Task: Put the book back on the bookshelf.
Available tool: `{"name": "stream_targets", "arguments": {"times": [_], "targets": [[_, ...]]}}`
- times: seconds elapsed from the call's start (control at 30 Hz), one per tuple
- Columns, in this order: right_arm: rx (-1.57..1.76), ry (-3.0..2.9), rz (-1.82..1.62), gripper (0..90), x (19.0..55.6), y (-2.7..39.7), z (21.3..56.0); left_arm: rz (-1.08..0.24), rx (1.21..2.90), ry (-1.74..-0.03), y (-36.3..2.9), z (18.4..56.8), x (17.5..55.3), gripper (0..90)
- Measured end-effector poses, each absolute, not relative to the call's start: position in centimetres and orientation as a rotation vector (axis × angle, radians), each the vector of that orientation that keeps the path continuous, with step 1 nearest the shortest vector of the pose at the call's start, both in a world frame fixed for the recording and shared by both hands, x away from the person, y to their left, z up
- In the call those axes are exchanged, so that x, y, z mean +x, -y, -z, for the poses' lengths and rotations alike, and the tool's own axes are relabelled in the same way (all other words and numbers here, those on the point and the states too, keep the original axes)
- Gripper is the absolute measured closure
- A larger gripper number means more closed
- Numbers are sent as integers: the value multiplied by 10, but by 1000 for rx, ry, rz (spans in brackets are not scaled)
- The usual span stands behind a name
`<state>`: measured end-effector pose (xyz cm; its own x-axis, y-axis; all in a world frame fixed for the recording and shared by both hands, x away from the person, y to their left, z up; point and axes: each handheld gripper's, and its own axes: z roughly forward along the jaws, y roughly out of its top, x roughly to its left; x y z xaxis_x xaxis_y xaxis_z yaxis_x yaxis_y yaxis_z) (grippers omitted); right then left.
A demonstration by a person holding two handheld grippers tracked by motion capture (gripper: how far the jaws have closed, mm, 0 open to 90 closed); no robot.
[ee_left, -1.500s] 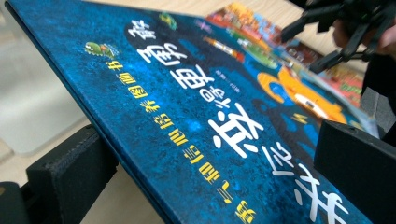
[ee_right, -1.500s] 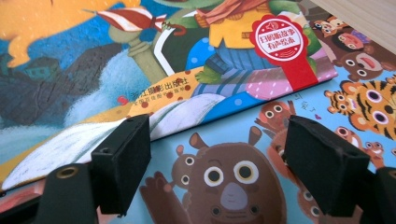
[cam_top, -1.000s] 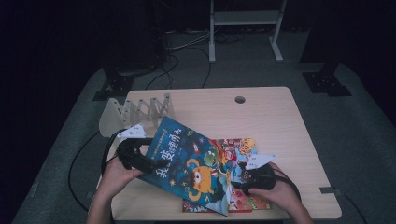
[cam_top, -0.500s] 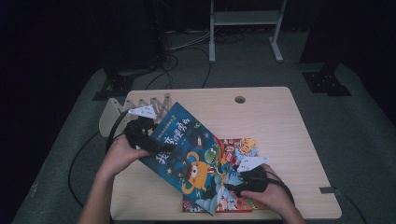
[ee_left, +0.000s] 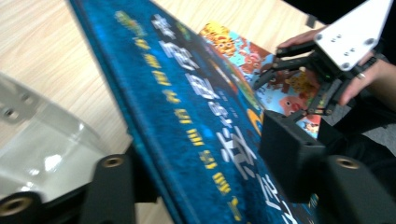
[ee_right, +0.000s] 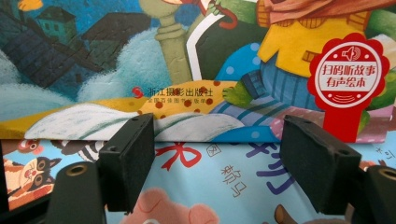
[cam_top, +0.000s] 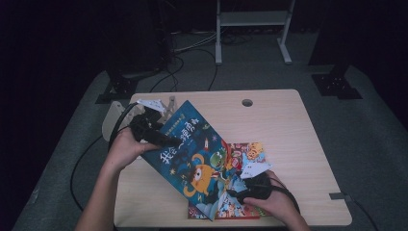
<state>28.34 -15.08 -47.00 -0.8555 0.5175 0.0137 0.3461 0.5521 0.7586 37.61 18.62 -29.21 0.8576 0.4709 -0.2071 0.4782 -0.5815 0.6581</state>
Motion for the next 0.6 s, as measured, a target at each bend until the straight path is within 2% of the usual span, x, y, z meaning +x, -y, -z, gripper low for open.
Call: {"name": "stream_targets", "arguments": {"times": [0.17, 0.33, 0.6], "targets": [[725, -2575, -1191, 262, 284, 150, 470, 36, 2292, -725, -184, 287, 386, 539], [737, -2573, -1187, 306, 286, 153, 468, 83, 2288, -730, -182, 283, 393, 584], [918, -2400, -1188, 321, 299, 200, 460, 117, 2311, -701, -175, 263, 405, 641]]}}
